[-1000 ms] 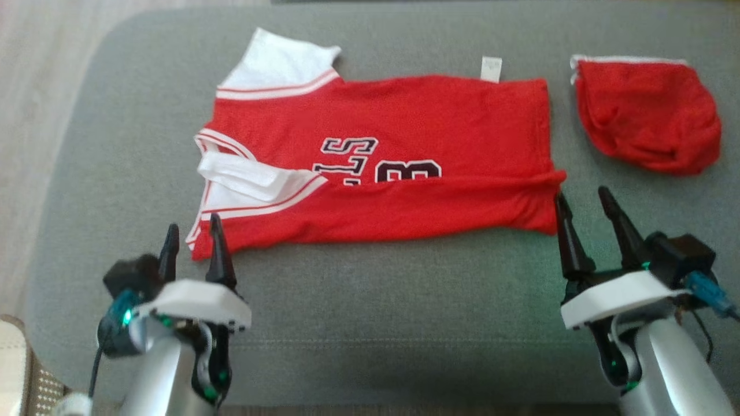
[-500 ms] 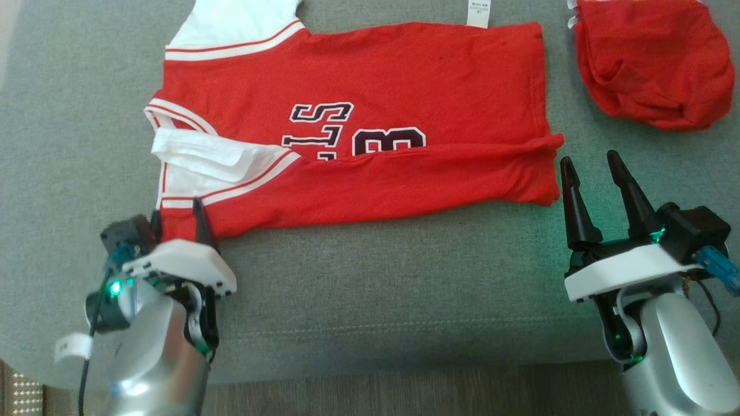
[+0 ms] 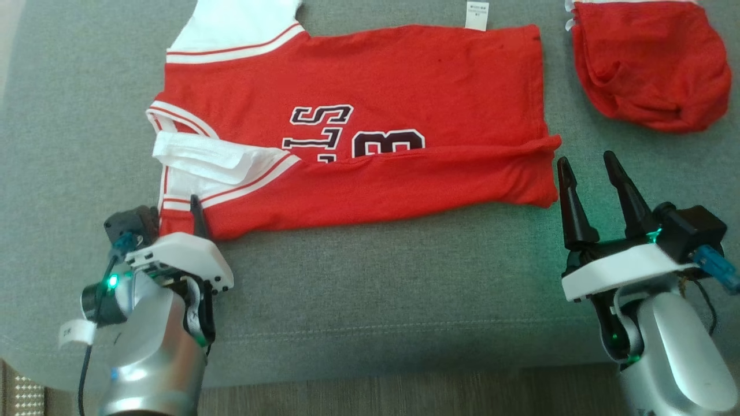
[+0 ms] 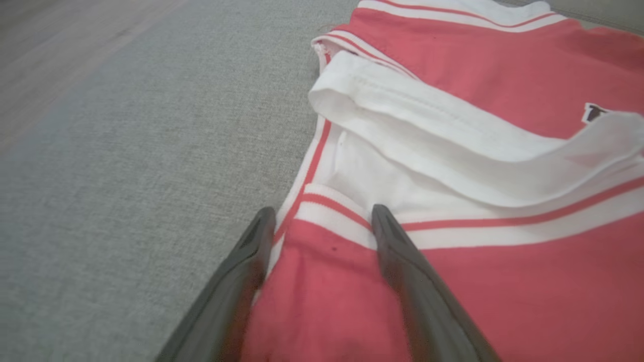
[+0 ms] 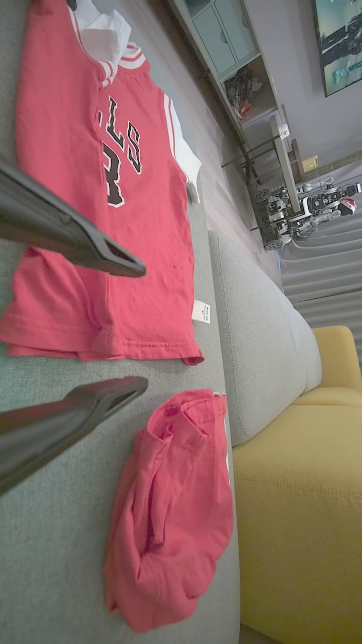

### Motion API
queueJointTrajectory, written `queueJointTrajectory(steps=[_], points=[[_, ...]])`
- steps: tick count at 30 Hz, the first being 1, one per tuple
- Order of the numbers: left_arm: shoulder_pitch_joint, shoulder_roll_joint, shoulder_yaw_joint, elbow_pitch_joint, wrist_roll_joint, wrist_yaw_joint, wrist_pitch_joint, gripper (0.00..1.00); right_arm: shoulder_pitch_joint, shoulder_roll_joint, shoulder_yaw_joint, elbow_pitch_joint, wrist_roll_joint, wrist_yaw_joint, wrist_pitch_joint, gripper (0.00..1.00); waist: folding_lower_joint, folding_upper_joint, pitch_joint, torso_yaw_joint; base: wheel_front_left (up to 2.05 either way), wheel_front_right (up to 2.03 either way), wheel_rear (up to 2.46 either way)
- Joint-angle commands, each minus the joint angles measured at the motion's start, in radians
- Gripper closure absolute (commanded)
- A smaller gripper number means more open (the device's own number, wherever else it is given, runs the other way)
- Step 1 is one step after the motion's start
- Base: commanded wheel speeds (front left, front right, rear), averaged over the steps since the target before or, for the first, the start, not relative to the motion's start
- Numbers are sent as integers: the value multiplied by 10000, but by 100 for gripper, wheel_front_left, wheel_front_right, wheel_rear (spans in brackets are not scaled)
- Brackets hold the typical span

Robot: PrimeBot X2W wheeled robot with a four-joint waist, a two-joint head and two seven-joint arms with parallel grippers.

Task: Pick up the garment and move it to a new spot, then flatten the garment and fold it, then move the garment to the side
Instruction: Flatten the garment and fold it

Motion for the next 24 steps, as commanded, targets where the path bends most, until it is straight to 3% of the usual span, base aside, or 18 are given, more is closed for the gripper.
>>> queueJointTrajectory(steps=[1, 11, 16, 17, 18, 19, 24], points=[[416, 349, 284, 199, 99, 53, 99, 0, -187, 75, 179, -230, 68, -2, -91, 0, 0, 0, -78, 40, 0, 0, 0], [770, 450, 383, 200, 177, 18, 99, 0, -85, 170, 261, -59, 156, -2, -91, 0, 0, 0, -338, 130, 0, 0, 0], [567, 414, 227, 936, 63, -429, 313, 0, -56, 182, 323, 211, 173, -2, -91, 0, 0, 0, -358, 59, 0, 0, 0], [502, 399, 207, 1061, 12, -551, 376, 7, -58, 179, 313, 314, 165, -2, -91, 0, 0, 0, -355, 46, 0, 0, 0], [437, 385, 201, 1164, -46, -666, 400, 91, -57, 184, 289, 443, 176, -2, -91, 0, 0, 0, -350, 39, 0, 0, 0], [373, 378, 154, 1257, -55, -783, 406, 100, -66, 190, 268, 581, 189, -2, -91, 0, 0, 0, -342, 35, 0, 0, 0], [133, 349, 56, 1365, -86, -1021, 284, 100, -171, 253, 117, 1328, 320, -2, -85, 0, 0, 0, -326, 89, 0, 0, 0]])
